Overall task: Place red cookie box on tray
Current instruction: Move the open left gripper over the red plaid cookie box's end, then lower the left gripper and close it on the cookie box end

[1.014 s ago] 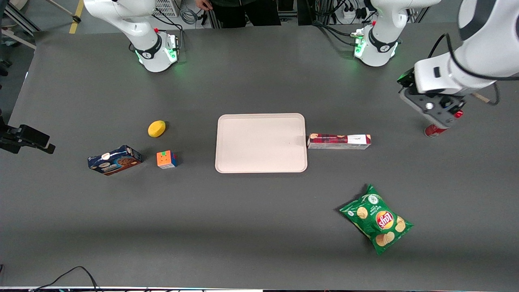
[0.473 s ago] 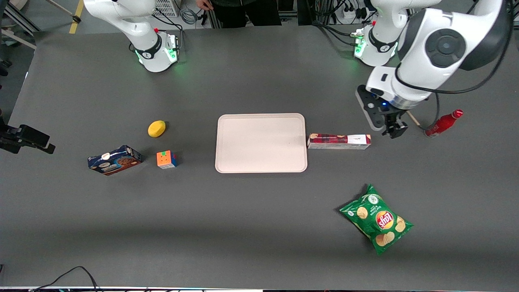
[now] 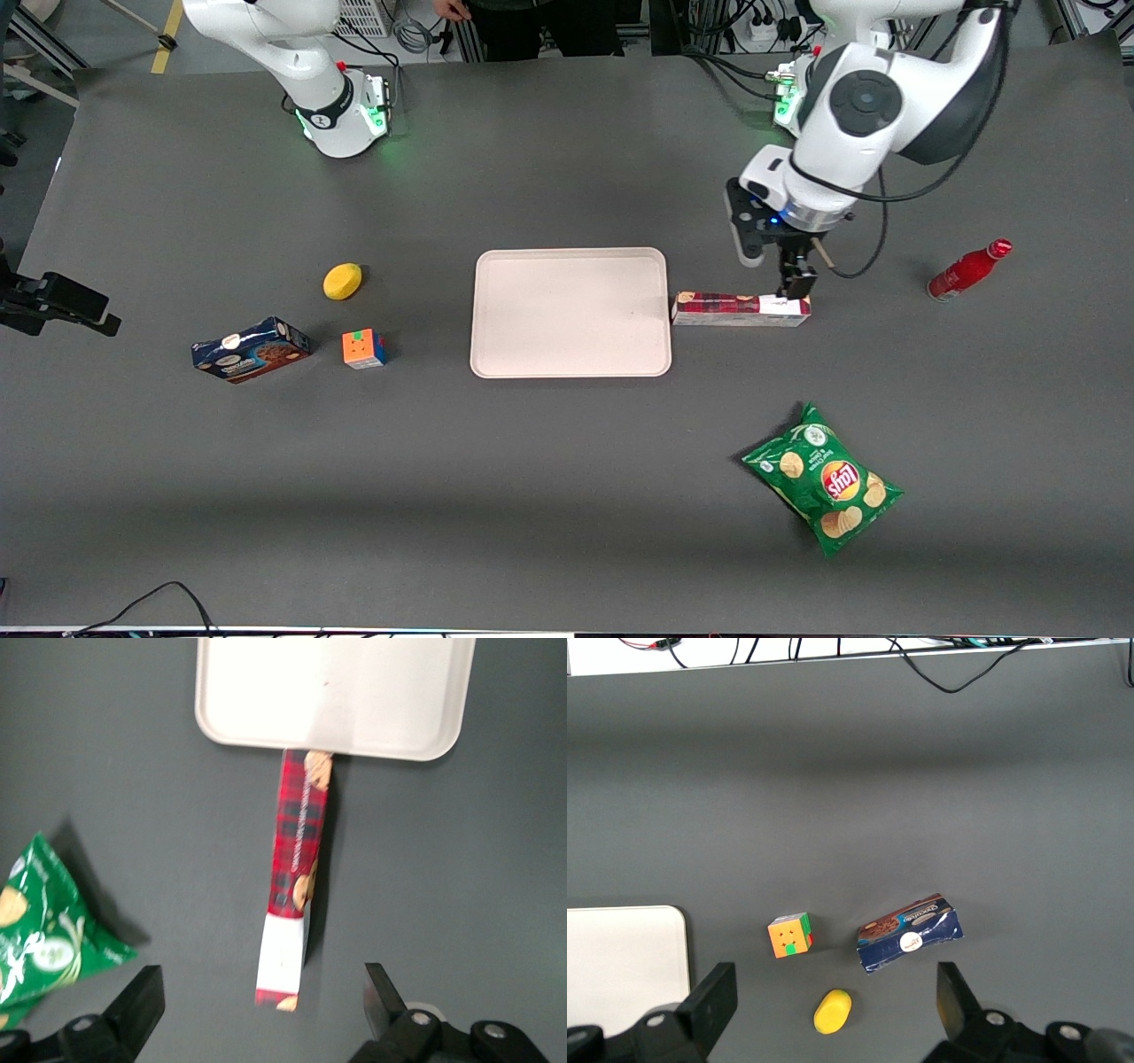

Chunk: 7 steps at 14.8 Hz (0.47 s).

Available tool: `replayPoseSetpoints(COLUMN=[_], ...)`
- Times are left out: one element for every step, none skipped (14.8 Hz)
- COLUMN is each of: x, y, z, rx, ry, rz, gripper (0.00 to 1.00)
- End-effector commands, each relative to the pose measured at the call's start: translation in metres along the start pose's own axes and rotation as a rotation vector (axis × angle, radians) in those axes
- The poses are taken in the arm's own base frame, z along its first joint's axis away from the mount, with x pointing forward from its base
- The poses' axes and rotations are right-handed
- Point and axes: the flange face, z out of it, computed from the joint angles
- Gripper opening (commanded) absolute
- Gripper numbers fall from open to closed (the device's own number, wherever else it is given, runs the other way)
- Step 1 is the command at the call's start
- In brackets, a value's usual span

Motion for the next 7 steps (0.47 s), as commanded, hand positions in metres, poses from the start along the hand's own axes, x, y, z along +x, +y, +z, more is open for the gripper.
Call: replayPoseSetpoints(x=[0.013,0.016,0.017,0.015,0.013,0.011,0.010], y=[0.008,0.007,0.006,0.004,0.003,0.002,0.001], z=[0.018,0.022,0.030,0.040,0.049,0.056,0.064], rx=[-0.004,0.007,-0.003,-0.025,-0.042,-0.056,-0.071], ry=[0.011,0.017,0.019,0.018,0.017,0.017,0.018], rz=[0.061,0.078,0.086,0.080,0.076,0.065,0.061], gripper=[1.00,1.00,1.00,1.00,1.00,1.00,1.00])
